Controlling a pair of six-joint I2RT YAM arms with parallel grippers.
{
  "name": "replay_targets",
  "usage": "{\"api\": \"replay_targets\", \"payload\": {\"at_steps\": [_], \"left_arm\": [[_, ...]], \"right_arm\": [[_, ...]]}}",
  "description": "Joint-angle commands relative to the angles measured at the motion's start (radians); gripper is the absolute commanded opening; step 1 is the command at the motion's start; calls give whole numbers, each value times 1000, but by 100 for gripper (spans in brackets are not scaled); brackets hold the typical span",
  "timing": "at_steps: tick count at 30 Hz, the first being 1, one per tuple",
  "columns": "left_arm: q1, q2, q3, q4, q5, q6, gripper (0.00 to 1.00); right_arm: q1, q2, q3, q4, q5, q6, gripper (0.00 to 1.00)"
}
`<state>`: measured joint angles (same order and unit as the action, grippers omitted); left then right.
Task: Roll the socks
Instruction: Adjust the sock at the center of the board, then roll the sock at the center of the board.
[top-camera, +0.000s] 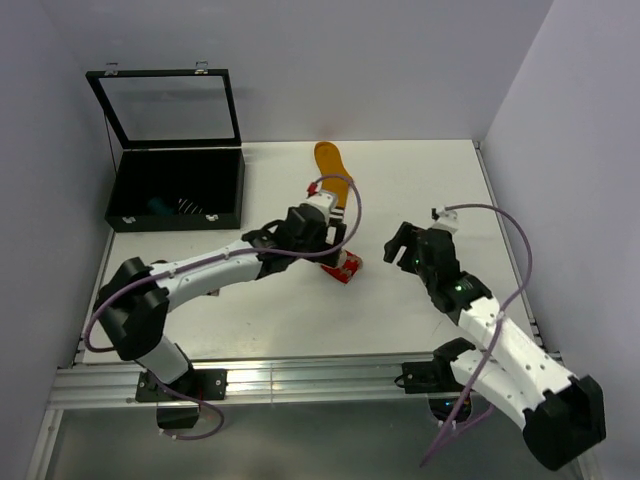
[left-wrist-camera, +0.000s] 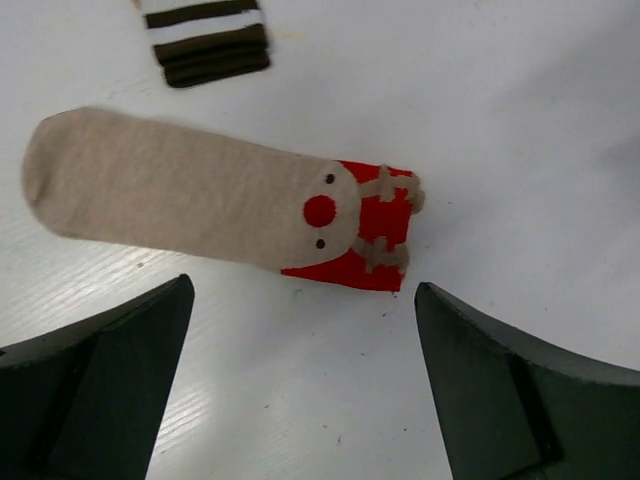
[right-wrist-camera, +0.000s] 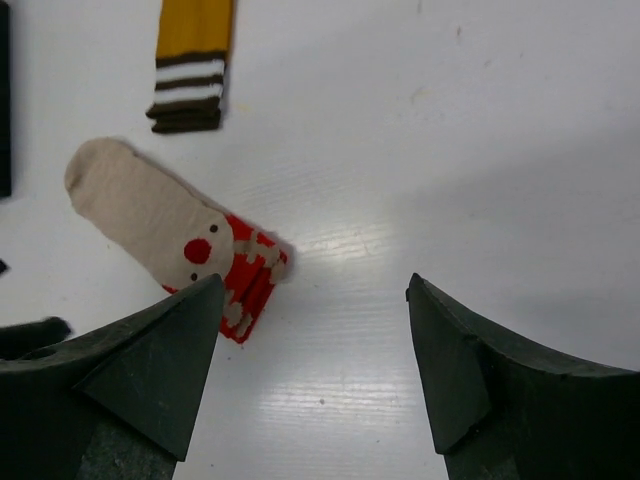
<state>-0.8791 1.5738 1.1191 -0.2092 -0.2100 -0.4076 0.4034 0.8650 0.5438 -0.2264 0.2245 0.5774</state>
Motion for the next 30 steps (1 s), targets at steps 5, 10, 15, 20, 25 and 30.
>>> {"api": "replay_targets", "payload": {"at_steps": [5,10,15,20,25,30], "left_arm": [[-144,181,123,111,-120,131,98],[-199,287,192,99,-164,184,92],[-205,384,275,33,-149,171,61],[-204,364,206,125,-120,191,64],[-207,393,199,125,-124,205,61],[-212,393,173,117,-135,196,56]], "right_arm": [[-63,-210,-76,-74,124,2,83],[-75,-293,-116,-91,130,22,83],[-78,-302,-128,-97,111,47,83],[-80,-293,-122,-106,114,49,83],[-81,-307,-116,-116,131,52,82],[-84,-304,-105,-131,147,56,82]]}}
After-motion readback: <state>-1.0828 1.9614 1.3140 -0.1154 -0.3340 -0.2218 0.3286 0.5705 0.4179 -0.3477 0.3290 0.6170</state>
